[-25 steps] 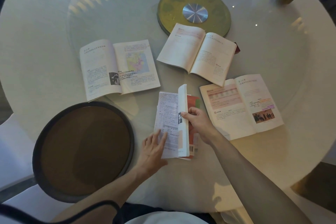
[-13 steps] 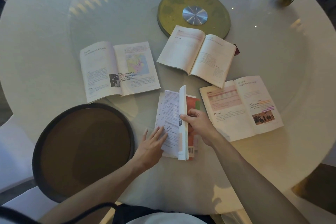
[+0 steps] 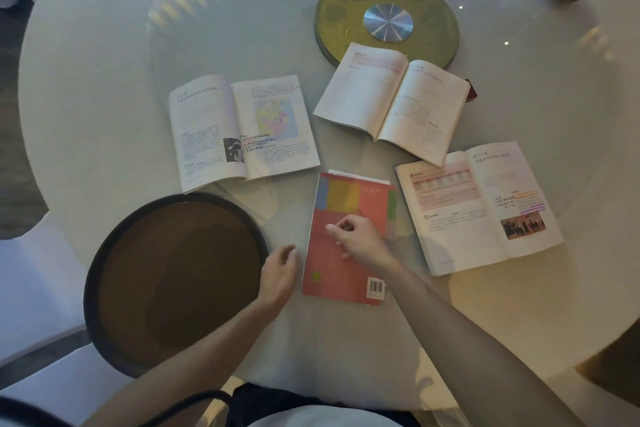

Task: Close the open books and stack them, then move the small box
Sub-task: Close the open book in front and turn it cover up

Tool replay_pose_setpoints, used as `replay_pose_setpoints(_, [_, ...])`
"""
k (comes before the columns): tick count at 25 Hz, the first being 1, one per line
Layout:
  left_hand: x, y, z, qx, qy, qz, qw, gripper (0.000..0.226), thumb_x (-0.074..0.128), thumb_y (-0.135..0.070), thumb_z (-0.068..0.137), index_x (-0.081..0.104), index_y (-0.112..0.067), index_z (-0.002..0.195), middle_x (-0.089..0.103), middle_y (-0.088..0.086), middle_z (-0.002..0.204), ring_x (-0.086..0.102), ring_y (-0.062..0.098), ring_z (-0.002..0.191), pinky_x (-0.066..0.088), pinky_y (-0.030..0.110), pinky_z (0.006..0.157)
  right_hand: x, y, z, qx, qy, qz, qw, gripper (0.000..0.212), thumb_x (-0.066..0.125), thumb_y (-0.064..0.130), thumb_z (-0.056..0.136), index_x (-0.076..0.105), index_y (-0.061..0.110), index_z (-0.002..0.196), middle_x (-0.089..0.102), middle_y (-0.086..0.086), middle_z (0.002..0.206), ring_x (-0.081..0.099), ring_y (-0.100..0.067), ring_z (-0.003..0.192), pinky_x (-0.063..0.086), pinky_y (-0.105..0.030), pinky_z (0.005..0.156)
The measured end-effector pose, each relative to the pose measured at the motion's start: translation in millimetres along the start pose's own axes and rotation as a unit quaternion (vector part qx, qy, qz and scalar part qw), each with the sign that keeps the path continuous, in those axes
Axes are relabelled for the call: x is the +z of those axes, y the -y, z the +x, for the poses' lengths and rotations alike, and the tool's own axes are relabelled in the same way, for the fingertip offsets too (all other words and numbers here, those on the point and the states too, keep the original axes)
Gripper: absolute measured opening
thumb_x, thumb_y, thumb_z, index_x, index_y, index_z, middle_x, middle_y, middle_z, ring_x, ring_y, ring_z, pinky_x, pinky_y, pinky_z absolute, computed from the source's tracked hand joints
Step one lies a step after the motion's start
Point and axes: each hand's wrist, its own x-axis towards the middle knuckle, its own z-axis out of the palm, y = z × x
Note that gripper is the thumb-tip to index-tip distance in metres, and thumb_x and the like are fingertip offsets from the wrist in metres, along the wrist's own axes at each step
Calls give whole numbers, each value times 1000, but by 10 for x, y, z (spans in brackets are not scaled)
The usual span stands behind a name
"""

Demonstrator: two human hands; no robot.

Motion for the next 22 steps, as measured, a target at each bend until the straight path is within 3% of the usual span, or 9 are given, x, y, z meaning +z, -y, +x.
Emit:
replay_pose_setpoints(2, [34, -70, 84, -83, 41, -62, 994, 32, 51, -24, 102, 64, -7, 78, 64, 11, 82, 60, 24, 82, 48, 39, 77, -5, -86, 26, -10, -30, -32, 999, 24, 68, 34, 99, 73, 10, 103, 71, -2, 99, 71, -26, 99, 61, -44, 80])
replay_pose_setpoints(4, [64, -117, 59, -113, 81, -52, 989, 34, 56, -27, 101, 72, -2, 85, 73, 11, 85, 65, 22, 77, 54, 40, 76, -56, -203, 13, -4, -85, -82, 993, 21, 65, 32, 100, 72, 13, 106, 67, 0, 106, 67, -22, 100, 53, -32, 77])
replay_pose_setpoints(7, [79, -186, 3, -101, 119, -45, 987, 25, 64, -23, 98, 74, -1, 104, 77, 15, 95, 69, 11, 67, 57, 26, 63, -100, -358, -76, 16, -128, -153, 980, 29, 63, 34, 100, 70, 15, 120, 52, 0, 121, 59, -17, 106, 48, -30, 84])
replay_pose_setpoints(11, [109, -411, -97, -34, 210, -77, 974, 6, 68, -13, 96, 69, -8, 99, 73, 15, 90, 68, 27, 84, 54, 39, 78, -61, -369, -214, 5, -109, -65, 992, 44, 66, 52, 96, 71, 17, 123, 63, -3, 123, 66, -20, 113, 55, -39, 100])
replay_pose_setpoints(13, [135, -572, -192, 10, 256, -99, 961, 6, 70, -14, 94, 69, -12, 99, 74, 9, 95, 71, 22, 91, 56, 27, 80, -97, -207, -315, -6, -96, 17, 995, 56, 68, 67, 87, 70, 22, 120, 72, 6, 113, 71, -14, 105, 58, -36, 94])
replay_pose_setpoints(15, [163, -753, -263, 55, 299, -104, 947, 22, 72, -21, 93, 69, -16, 115, 74, 5, 114, 71, 13, 109, 56, 24, 90, -210, -26, -369, -13, -82, 36, 996, 61, 69, 75, 77, 67, 28, 116, 74, 13, 105, 73, -8, 97, 59, -34, 87])
replay_pose_setpoints(16, [169, -823, -285, 83, 320, -91, 939, 28, 73, -25, 92, 69, -20, 119, 72, 1, 123, 68, 10, 115, 54, 28, 97, -279, 31, -380, -19, -79, 24, 996, 58, 69, 70, 78, 67, 27, 116, 74, 11, 103, 74, -10, 94, 60, -36, 85])
replay_pose_setpoints(19, [170, -958, -283, 112, 373, -74, 918, 29, 81, -32, 83, 72, -31, 110, 60, -11, 143, 60, 4, 128, 48, 30, 106, -576, 84, -359, -34, -99, 61, 993, 21, 65, 30, 92, 72, 15, 105, 77, 0, 91, 77, -25, 86, 65, -48, 81])
replay_pose_setpoints(22, [72, -1044, -113, 89, 254, -117, 956, 39, 75, -30, 90, 63, -29, 127, 61, 1, 142, 62, 15, 125, 54, 27, 96, -877, -17, -384, -34, -48, 200, 978, 16, 61, 14, 100, 76, 8, 105, 82, -14, 99, 80, -32, 94, 66, -51, 86])
